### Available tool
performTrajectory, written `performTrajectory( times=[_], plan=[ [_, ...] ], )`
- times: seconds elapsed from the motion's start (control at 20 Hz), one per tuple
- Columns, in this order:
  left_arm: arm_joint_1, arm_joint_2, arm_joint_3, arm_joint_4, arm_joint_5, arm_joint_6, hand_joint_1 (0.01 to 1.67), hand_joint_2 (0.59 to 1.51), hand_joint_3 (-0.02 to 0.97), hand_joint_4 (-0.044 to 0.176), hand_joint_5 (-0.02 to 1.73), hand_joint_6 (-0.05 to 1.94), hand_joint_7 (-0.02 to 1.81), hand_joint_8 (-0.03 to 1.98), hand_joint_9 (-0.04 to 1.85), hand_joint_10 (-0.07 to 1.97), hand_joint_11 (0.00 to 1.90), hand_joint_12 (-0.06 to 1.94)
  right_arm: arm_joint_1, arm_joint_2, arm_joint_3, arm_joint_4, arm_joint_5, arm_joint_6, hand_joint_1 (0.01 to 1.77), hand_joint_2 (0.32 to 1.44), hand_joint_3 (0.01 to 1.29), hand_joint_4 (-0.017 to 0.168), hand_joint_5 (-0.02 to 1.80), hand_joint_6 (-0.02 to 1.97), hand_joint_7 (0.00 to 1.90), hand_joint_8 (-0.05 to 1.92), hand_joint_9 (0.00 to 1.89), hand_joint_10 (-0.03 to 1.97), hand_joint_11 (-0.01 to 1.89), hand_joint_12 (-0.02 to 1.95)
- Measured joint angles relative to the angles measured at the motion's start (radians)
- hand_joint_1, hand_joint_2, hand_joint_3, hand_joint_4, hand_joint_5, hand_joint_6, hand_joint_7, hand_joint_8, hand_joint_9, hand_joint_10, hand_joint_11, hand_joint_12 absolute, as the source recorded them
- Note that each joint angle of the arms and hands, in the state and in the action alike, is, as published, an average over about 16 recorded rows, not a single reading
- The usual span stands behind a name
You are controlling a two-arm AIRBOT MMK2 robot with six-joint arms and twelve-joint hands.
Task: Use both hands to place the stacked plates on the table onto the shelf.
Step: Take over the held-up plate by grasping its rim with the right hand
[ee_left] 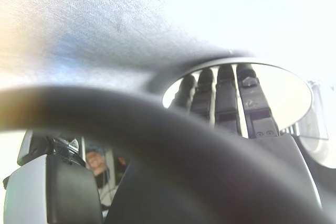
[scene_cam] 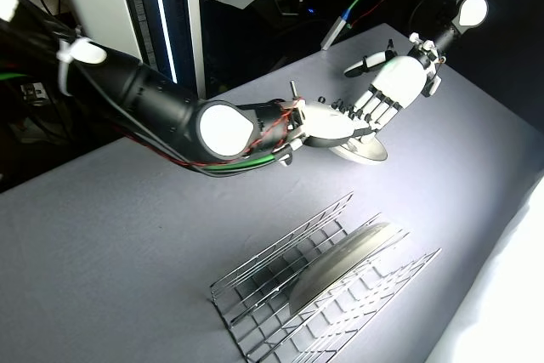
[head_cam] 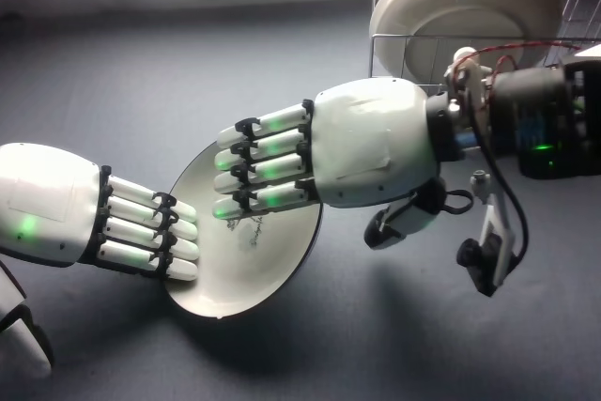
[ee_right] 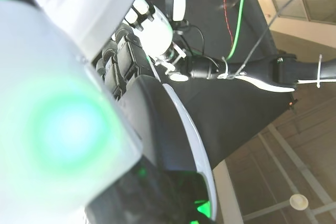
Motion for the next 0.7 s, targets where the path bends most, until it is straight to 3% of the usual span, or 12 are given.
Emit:
performTrajectory(
  times=[0.35,0.7],
  plan=[
    [-0.002,-0.003,0.004,0.002,-0.005,0.002,0.01,1.009,0.010,-0.011,-0.01,-0.03,0.00,-0.01,-0.01,-0.01,0.01,-0.02,-0.004,-0.076,0.047,0.040,-0.031,-0.016,1.07,0.92,0.01,0.002,0.23,0.02,0.23,0.02,0.23,0.04,0.07,0.47],
    [-0.010,-0.003,0.006,0.012,-0.008,0.001,0.01,1.015,0.009,-0.011,-0.01,-0.03,0.00,-0.02,-0.01,-0.01,0.01,-0.02,-0.010,-0.098,0.048,0.075,-0.029,-0.032,1.17,0.96,0.01,-0.004,0.60,0.25,0.65,0.19,0.67,0.31,0.46,0.90]
  ],
)
